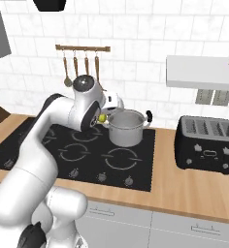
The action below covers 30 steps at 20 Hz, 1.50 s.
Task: Put the potato and cucumber in the pot. Retrieve the spatula and lightly stir the vegetables in the pot.
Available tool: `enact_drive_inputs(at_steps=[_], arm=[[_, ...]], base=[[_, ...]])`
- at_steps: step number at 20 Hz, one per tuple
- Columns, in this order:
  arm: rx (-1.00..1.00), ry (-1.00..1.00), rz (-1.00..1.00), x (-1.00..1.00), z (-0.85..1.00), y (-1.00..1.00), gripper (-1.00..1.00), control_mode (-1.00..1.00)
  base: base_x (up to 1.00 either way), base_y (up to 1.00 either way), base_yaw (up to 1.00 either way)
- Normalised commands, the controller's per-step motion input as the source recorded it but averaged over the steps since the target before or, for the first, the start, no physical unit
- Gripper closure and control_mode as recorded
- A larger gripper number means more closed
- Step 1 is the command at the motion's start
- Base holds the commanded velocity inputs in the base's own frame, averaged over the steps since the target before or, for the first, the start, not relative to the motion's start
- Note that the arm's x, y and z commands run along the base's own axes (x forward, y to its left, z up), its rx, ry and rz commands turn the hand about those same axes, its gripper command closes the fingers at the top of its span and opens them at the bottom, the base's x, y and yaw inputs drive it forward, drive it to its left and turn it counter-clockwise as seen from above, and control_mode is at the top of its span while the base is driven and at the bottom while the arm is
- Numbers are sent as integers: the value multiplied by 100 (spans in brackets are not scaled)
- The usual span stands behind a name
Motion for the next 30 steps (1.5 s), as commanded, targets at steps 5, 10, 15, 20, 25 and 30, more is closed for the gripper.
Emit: enact_drive_inputs(at_steps=[5, 10, 15, 20, 25, 30], arm=[[0, 0, 0, 31, -15, -26, 100, -100], [-1, 0, 0, 32, -28, -1, 100, -100], [-2, 0, 0, 34, -29, 0, 100, -100], [-1, 0, 0, 41, -24, 0, 100, -100], [0, 0, 0, 38, -21, 0, 100, -100], [0, 0, 0, 34, -26, -1, 100, -100]], base=[[0, 0, 0], [0, 0, 0], [0, 0, 0], [0, 0, 0], [0, 0, 0], [0, 0, 0]])
